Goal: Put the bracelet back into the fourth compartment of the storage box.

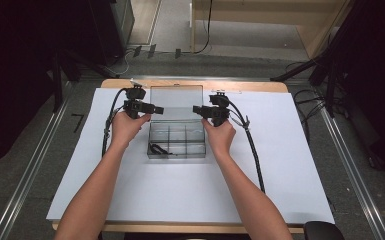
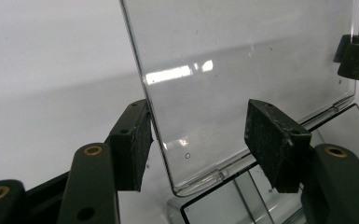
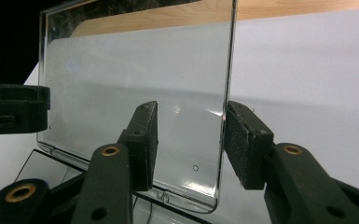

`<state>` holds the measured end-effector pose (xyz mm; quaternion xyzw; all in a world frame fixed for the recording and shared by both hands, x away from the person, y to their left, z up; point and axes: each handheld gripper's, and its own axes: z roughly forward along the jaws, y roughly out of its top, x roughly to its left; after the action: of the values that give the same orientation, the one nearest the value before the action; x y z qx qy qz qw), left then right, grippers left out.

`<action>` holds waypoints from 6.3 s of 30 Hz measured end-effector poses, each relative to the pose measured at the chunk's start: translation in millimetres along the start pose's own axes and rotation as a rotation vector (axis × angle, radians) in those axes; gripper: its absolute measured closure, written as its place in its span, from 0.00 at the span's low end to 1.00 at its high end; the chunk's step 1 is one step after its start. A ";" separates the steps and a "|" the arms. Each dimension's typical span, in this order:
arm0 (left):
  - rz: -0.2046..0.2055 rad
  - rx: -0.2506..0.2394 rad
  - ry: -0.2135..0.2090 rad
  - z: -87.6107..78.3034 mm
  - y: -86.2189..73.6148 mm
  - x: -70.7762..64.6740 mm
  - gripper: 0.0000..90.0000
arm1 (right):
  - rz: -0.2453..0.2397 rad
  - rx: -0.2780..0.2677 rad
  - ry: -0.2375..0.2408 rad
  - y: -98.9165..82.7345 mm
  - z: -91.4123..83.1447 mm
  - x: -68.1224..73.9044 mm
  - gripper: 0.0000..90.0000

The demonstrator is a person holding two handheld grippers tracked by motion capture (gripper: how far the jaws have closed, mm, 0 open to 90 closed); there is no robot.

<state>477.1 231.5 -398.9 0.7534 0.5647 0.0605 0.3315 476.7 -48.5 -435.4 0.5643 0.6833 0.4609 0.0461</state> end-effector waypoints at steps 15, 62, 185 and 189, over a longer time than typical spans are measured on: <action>0.039 -0.049 -0.002 -13.7 -7.7 -5.3 0.51 | -0.104 0.006 -0.021 1.6 -12.4 8.4 0.69; 0.111 -0.098 -0.010 -36.3 -15.3 -11.3 0.62 | -0.244 0.032 -0.021 5.3 -33.4 22.0 0.70; 0.125 -0.072 -0.078 -80.3 -64.8 -37.2 0.47 | -0.315 0.110 0.083 -21.8 -97.3 42.7 0.57; 0.126 -0.073 -0.078 -80.5 -67.2 -36.2 0.47 | -0.311 0.109 0.086 -24.0 -97.4 41.9 0.57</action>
<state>372.4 243.5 -364.6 0.7766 0.5003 0.0725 0.3760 387.4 -69.2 -377.0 0.4330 0.7879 0.4342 0.0569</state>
